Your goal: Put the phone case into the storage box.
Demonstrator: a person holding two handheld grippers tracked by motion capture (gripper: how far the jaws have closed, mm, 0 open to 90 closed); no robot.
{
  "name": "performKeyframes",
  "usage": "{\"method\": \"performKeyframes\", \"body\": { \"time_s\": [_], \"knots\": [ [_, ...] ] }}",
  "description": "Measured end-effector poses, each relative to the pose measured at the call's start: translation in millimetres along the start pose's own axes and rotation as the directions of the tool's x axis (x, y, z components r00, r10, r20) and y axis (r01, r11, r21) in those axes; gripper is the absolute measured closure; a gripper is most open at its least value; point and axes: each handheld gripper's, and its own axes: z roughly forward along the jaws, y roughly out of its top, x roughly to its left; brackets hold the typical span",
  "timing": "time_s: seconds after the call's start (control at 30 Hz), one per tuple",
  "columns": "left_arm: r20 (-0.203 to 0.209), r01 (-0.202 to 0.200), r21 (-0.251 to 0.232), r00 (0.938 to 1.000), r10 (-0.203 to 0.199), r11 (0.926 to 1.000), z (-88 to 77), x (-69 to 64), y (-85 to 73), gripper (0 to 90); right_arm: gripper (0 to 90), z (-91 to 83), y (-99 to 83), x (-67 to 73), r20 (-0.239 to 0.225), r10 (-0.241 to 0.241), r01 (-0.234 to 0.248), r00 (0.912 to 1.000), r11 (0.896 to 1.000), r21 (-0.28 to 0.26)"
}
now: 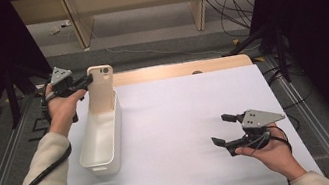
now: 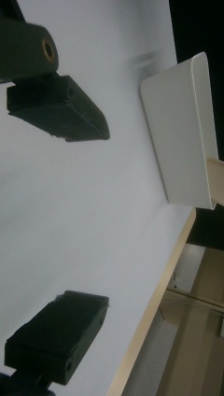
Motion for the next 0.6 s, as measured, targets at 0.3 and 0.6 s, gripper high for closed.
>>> {"method": "performKeyframes", "body": {
  "time_s": [0.3,0.6],
  "knots": [
    [-0.002,0.000,0.003,1.0000,0.000,1.0000,2.0,-0.4,-0.6,81.7,17.7,0.0,-0.1,0.0,-0.001,-0.001,0.001,1.0000,1.000,0.000],
    [-0.006,-0.002,0.012,1.0000,0.002,0.9999,3.7,0.7,-2.5,81.7,17.7,-0.2,0.0,-0.1,0.000,-0.001,0.001,1.0000,1.000,-0.001]
  ]
}}
